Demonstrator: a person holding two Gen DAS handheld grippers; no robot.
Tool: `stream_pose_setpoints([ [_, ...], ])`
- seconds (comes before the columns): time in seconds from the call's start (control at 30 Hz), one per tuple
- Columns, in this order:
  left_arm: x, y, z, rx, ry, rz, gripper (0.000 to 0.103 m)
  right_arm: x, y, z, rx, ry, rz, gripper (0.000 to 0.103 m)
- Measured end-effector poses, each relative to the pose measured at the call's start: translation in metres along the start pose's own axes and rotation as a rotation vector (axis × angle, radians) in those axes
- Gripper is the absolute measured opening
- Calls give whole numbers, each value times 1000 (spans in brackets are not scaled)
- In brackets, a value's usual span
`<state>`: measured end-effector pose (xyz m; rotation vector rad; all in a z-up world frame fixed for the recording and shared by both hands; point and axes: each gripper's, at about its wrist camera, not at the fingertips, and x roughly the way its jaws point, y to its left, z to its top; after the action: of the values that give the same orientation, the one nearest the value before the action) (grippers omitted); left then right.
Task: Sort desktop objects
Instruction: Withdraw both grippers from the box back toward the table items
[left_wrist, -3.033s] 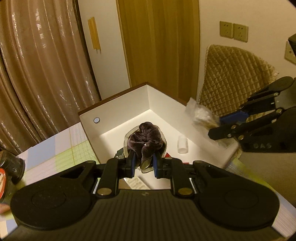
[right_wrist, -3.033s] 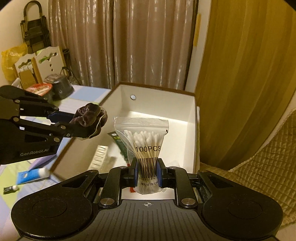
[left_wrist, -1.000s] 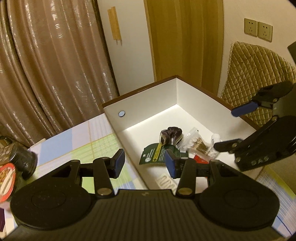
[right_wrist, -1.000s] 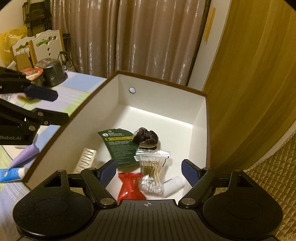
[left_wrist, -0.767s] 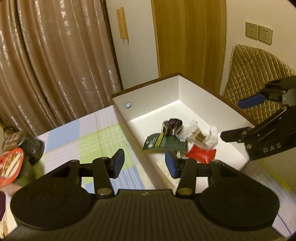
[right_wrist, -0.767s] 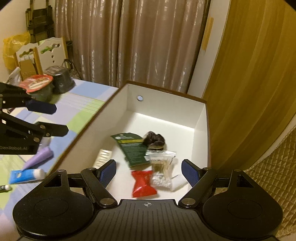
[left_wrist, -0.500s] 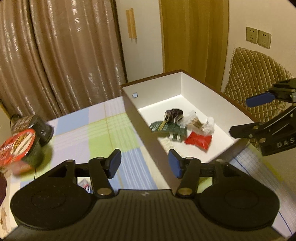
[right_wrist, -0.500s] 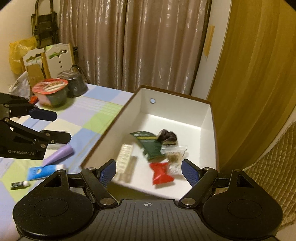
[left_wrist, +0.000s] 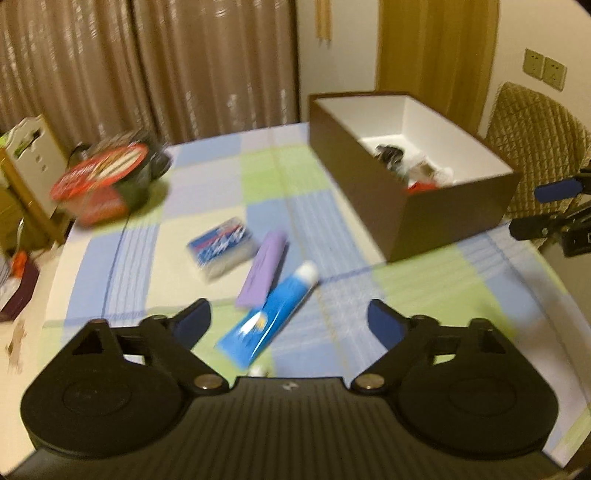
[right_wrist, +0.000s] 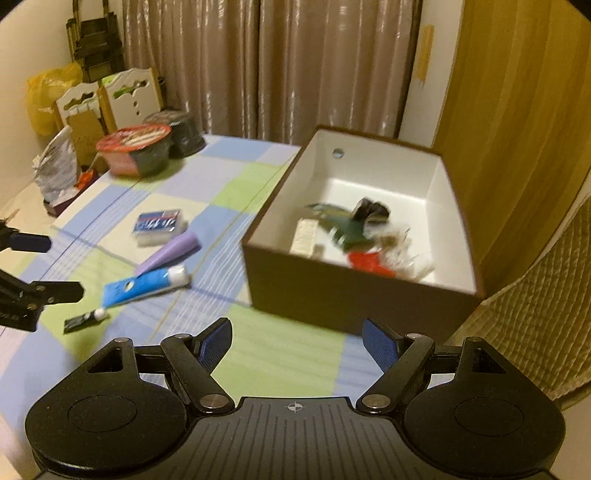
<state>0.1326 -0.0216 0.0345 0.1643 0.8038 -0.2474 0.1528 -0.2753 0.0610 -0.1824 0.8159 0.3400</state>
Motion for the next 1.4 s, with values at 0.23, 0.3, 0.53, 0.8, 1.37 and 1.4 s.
stream_pose_setpoints([
  [0.23,-17,22,-38,-61,41,43,96,6,24,-10,1,36,36,80],
  [0.3,-21,26,-45,-68,46,51,97,8,32,-12,-8,45,48,80],
  [0.53,-32,35,-59,-78,49,61,99,13,55,-16,-26,69,68,81],
  [0.8,-39,44,-71,-77,37,50,99,2,73,-24,-37,56,41,103],
  [1.37,-37,45,-82,-147,47,54,99,11,86,-25,-98,93,62,103],
  [1.4,-37,45,-82,-152,51,59,99,13,86,-23,-99,93,73,103],
])
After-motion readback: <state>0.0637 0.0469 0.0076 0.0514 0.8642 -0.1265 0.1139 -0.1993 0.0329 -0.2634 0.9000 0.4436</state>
